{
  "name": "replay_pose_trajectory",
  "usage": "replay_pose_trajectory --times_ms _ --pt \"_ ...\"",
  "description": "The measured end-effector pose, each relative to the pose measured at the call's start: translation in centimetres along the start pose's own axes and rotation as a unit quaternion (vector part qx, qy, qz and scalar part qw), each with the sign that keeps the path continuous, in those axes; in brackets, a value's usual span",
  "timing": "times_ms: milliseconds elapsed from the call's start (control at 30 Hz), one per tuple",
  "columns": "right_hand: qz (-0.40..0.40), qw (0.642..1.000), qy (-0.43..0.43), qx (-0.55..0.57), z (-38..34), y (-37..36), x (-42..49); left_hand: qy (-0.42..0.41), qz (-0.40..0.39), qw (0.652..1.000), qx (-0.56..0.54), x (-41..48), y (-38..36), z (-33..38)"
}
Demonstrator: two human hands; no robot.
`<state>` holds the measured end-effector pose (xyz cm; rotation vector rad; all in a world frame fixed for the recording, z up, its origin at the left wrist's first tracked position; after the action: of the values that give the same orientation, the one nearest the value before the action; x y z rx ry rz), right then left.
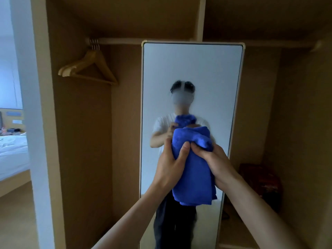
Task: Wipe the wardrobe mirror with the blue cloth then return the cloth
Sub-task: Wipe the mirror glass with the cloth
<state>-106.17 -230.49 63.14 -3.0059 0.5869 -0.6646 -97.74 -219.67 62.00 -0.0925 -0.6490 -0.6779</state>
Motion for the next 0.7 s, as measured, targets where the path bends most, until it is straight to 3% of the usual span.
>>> replay_pose_trajectory --times_ms 100,233,433,700 --pt "0.032 0.998 0.025 -0.048 -0.9 -0.8 1.9 -0.019 0.021 1.0 -0.005 1.8 1.2 0.2" --pt "-0.024 0.999 0.004 -0.042 -0.7 -2.9 4.4 -0.054 0.045 0.997 -0.018 4.5 3.0 1.3" --pt "0.052 0.981 0.057 -0.177 -3.5 -2.6 7.6 -0.089 0.042 0.99 0.097 8.0 5.4 2.1" --pt "0.125 0.88 0.149 -0.433 -9.2 -4.3 11.2 -0.127 0.081 0.953 0.262 11.8 9.2 3.2"
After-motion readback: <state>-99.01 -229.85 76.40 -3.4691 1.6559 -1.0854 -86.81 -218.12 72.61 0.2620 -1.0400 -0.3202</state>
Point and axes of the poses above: each hand's wrist, its own x-axis towards the middle knuckle, its own y-axis out of the back of the hand, z = x × y, the point moved 8 cm from there along x, towards the middle knuckle, and after that the axes turned 7 degrees about -z, right-handed, at the moved point
